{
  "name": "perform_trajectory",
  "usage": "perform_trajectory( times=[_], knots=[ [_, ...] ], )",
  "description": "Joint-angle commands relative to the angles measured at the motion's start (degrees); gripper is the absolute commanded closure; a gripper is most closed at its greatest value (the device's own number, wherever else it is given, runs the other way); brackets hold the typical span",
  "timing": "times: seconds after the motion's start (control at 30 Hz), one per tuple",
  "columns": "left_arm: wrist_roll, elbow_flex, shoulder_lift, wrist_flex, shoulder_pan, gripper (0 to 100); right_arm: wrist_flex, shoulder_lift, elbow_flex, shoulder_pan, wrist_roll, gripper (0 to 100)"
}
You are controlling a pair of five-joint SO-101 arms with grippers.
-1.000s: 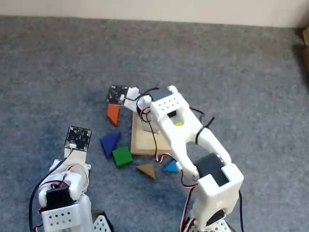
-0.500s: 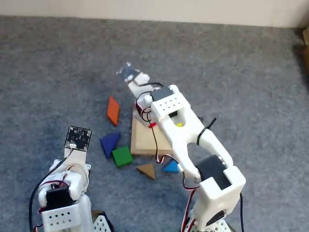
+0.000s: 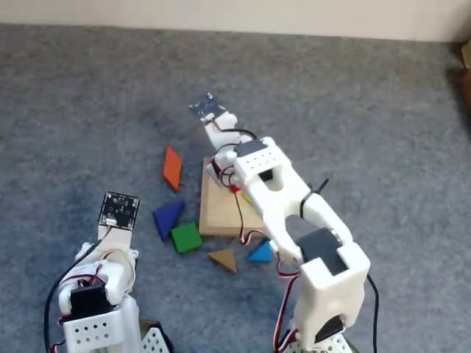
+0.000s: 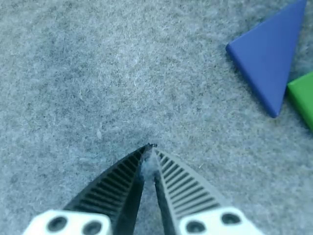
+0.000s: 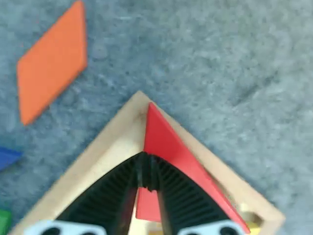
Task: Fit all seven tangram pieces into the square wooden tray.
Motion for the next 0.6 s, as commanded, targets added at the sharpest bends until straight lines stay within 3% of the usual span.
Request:
perform_trajectory(
  times=[0.0, 0.23, 0.57],
  knots=[
    [0.4, 1.1, -0.3, 0.2, -0.3, 99, 4.3, -0.3, -0.2, 2.9, 5.7, 99.3],
    [0.4, 1.1, -0.3, 0.2, -0.3, 99, 9.9, -0.4, -0.7, 4.4, 13.2, 99.3],
    [0.4, 1.1, -0.3, 0.2, -0.3, 99, 15.7, -7.1, -3.3, 2.4, 13.3, 99.3]
  ],
)
